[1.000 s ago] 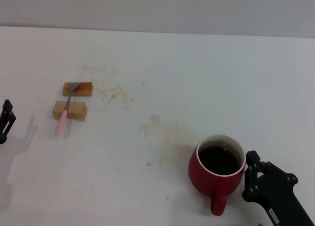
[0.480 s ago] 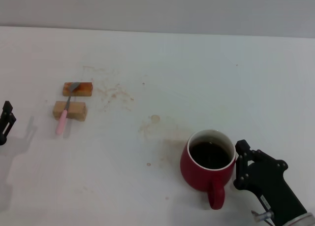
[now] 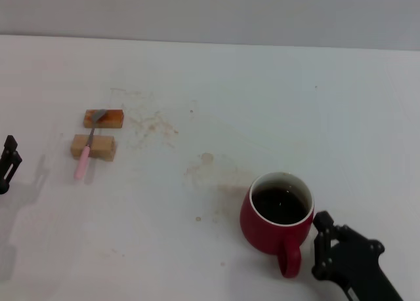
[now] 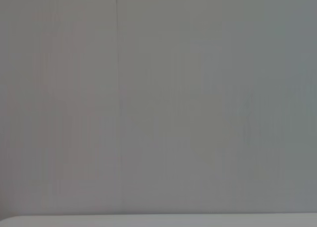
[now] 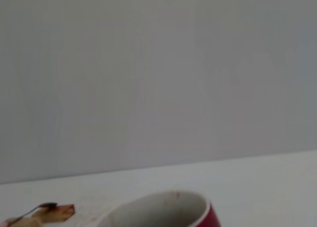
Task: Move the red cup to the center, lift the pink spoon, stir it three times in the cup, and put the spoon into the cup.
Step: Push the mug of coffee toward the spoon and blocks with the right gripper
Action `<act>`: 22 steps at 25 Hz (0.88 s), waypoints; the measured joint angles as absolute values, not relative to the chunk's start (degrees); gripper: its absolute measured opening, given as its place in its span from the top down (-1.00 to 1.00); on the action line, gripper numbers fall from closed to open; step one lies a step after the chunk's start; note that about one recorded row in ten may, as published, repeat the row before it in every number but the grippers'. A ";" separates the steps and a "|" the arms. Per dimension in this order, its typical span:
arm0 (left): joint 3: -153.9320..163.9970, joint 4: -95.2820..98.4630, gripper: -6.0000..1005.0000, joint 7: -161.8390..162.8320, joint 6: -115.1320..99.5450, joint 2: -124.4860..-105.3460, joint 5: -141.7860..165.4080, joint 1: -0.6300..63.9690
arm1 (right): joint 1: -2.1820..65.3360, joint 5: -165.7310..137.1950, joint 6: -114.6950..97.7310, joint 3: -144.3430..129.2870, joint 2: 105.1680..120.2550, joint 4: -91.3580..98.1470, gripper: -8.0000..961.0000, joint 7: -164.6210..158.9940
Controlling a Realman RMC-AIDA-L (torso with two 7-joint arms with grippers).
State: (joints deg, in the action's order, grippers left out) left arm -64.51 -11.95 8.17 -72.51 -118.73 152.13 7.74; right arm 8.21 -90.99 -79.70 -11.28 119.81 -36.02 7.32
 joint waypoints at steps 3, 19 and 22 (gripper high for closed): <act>-64.51 -11.95 -0.66 8.17 -72.51 -118.66 152.15 7.79 | 7.03 -91.08 -79.79 -12.03 119.82 -36.74 0.98 7.36; -64.51 -11.89 -0.65 8.17 -72.51 -118.61 152.39 7.96 | 9.15 -91.24 -79.71 -14.22 119.79 -36.82 0.98 7.41; -64.51 -11.84 -0.65 8.17 -72.51 -118.63 152.26 7.95 | 10.23 -91.25 -79.62 -14.12 119.79 -36.47 0.98 7.35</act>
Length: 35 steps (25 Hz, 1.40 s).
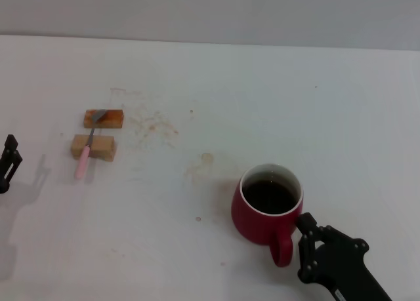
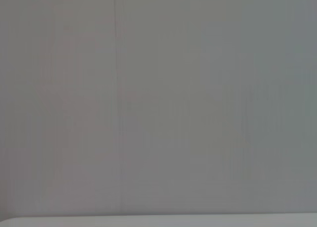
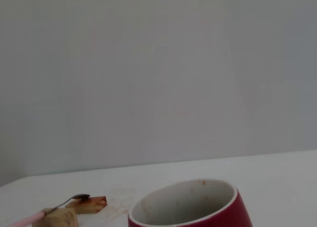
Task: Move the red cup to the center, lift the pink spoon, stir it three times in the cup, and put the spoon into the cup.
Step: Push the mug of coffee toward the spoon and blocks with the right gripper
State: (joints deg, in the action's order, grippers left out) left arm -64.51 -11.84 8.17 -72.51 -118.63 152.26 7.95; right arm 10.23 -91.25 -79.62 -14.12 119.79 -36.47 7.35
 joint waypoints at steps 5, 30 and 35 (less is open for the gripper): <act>-64.51 -11.79 -0.65 8.17 -72.27 -118.65 152.15 8.04 | 11.99 -91.25 -78.56 -13.66 119.79 -35.82 0.98 7.15; -64.51 -11.77 -0.65 8.17 -71.89 -118.73 152.41 8.18 | 12.65 -90.79 -78.32 -12.70 119.89 -34.75 0.98 7.06; -64.51 -11.94 -0.65 8.17 -71.90 -118.74 152.40 8.08 | 12.01 -90.68 -79.47 -11.92 119.88 -34.66 0.98 7.04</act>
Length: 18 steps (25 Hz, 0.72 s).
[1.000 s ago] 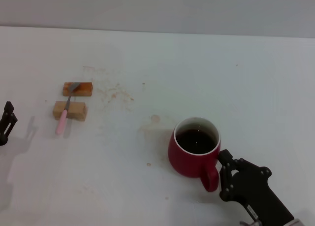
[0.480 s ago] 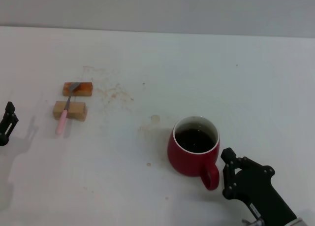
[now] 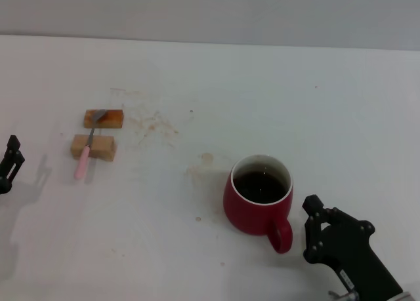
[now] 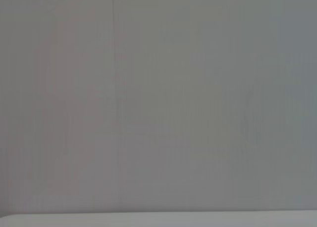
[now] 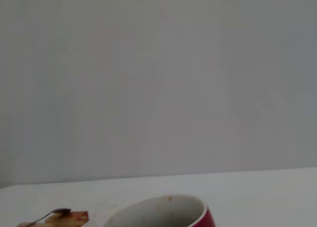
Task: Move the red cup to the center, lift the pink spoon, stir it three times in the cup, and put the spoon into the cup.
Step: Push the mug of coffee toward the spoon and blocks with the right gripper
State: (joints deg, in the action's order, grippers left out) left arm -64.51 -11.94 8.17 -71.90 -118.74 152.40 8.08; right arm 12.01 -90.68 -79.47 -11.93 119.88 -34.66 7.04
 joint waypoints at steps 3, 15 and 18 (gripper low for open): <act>-64.51 -12.03 -0.65 8.17 -71.92 -118.73 152.40 8.03 | 11.56 -90.62 -79.77 -11.61 119.88 -34.56 0.98 7.04; -64.00 -12.04 -0.65 8.17 -71.89 -118.74 152.41 8.15 | 11.16 -90.60 -79.70 -11.42 119.88 -34.45 0.98 7.28; -63.96 -12.08 -0.65 8.17 -71.89 -118.74 152.41 8.12 | 11.24 -90.73 -79.71 -11.42 119.88 -34.45 0.98 7.28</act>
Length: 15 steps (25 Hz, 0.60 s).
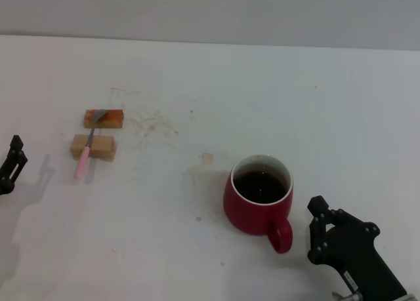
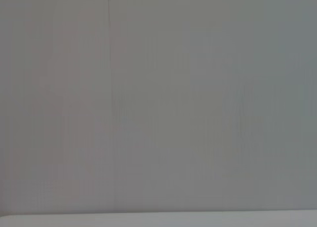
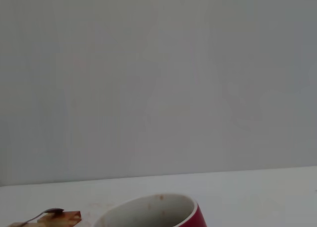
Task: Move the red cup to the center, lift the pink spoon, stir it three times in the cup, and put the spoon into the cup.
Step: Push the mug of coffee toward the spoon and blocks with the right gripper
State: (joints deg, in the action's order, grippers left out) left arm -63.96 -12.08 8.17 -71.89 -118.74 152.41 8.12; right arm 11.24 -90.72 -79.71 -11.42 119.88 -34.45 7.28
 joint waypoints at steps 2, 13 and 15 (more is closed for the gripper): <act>-63.91 -12.06 -0.65 8.17 -71.89 -118.74 152.41 8.14 | 11.28 -90.85 -79.71 -11.42 119.88 -34.45 0.98 7.27; -63.89 -12.17 -0.65 8.17 -71.89 -118.73 152.41 8.18 | 11.66 -90.99 -79.44 -11.42 119.88 -34.45 0.98 7.16; -63.89 -12.16 -0.65 8.17 -71.89 -118.74 152.41 8.18 | 11.71 -91.01 -79.42 -11.42 119.88 -34.46 0.98 7.15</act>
State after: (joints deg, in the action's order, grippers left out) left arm -63.89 -12.16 8.17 -71.89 -118.74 152.41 8.18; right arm 11.71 -91.01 -79.42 -11.42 119.88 -34.46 7.15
